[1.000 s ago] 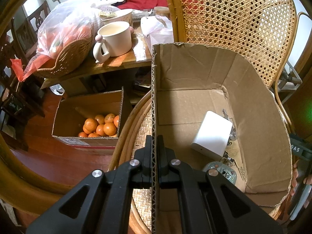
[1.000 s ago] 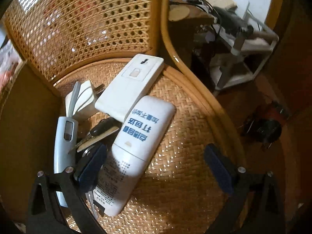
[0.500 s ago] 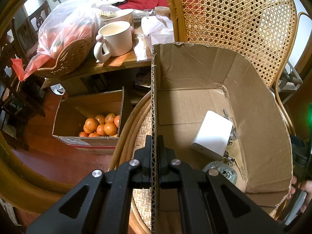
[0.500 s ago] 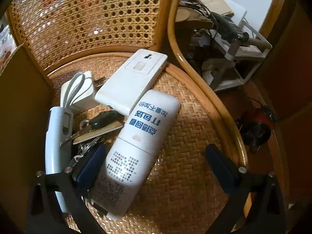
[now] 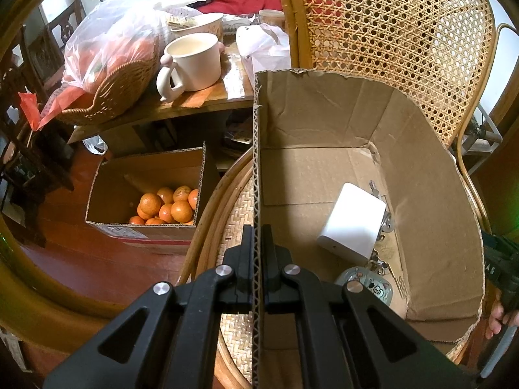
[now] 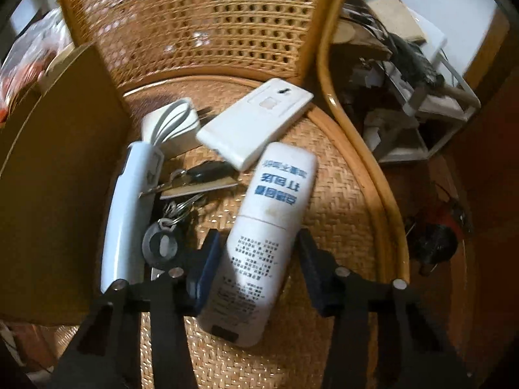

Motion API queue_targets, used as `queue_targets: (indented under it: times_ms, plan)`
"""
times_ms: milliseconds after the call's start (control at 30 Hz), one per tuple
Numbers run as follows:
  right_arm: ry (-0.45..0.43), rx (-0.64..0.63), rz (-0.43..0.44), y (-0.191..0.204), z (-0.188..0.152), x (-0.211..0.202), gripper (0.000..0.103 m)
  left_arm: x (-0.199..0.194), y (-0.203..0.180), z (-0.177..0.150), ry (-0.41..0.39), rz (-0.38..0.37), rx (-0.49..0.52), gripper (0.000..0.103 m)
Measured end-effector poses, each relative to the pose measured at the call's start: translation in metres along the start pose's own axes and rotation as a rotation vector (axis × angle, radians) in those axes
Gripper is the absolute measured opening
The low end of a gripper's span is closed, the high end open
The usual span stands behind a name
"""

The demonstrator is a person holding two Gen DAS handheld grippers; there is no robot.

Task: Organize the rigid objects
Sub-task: 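Close the right tool around the white tube with blue text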

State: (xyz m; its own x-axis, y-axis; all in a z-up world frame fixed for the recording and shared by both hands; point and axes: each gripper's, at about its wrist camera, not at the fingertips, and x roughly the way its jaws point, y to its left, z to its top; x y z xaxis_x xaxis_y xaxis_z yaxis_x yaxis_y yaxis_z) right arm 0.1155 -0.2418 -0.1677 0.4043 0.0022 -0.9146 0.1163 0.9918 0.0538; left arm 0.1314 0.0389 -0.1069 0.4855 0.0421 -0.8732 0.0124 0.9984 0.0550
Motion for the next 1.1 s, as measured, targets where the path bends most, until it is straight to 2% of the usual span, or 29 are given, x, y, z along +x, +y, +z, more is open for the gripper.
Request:
queue_targets:
  times_ms: [200,467,667,800,967,1100]
  plan:
    - [-0.052,0.013,-0.025,-0.004,0.0,-0.004,0.047,-0.001,0.001,0.0,0.003,-0.01,-0.016,0.003]
    - [-0.089,0.121,0.086,-0.027,0.009,-0.02,0.045,-0.002,0.001,0.0,-0.005,-0.007,-0.004,0.003]
    - [-0.084,0.203,0.18,-0.041,0.01,-0.019,0.045,-0.003,0.001,0.001,-0.006,-0.007,-0.006,0.003]
    - [-0.067,0.218,0.196,-0.042,0.008,-0.018,0.045,-0.003,0.001,0.001,-0.004,-0.01,-0.012,0.003]
    - [-0.074,0.189,0.172,-0.037,0.008,-0.02,0.045,-0.004,0.002,0.001,-0.004,-0.01,-0.012,0.003]
    - [-0.081,0.22,0.192,-0.042,0.009,-0.025,0.044,-0.003,0.001,0.001,-0.005,-0.006,-0.017,0.003]
